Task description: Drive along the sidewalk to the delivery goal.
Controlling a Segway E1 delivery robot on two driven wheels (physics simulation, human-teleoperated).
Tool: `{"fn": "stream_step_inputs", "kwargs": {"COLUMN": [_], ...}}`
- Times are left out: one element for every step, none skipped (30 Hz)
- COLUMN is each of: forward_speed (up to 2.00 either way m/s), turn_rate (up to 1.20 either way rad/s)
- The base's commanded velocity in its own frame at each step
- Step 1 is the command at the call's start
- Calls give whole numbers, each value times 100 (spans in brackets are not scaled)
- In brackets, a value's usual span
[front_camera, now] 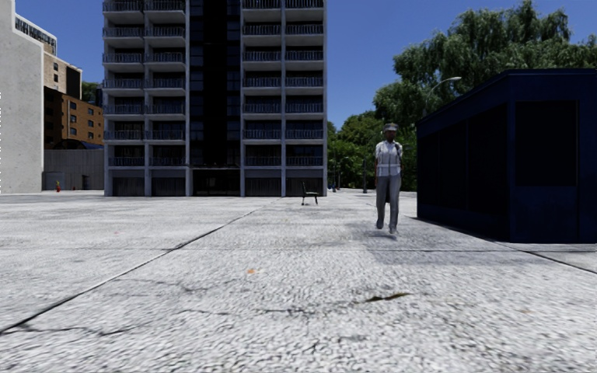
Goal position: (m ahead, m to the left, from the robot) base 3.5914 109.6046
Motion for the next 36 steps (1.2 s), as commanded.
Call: {"fn": "stream_step_inputs", "kwargs": {"forward_speed": [143, 143, 143, 143, 143, 143, 143, 143, 143, 143, 143, 143, 143, 143, 145, 146, 146, 146, 146, 146, 146, 146, 149, 154, 158, 158, 163, 169, 173, 177, 180, 185, 185, 191, 194, 200], "turn_rate": [21, 21, 21, 21, 21, 21, 21, 21, 21, 21, 21, 21, 14, 14, 2, 0, 0, 0, 0, 0, 0, 0, 0, 0, 0, 0, 0, 0, 0, 0, 0, 0, 0, 0, 0, 0]}}
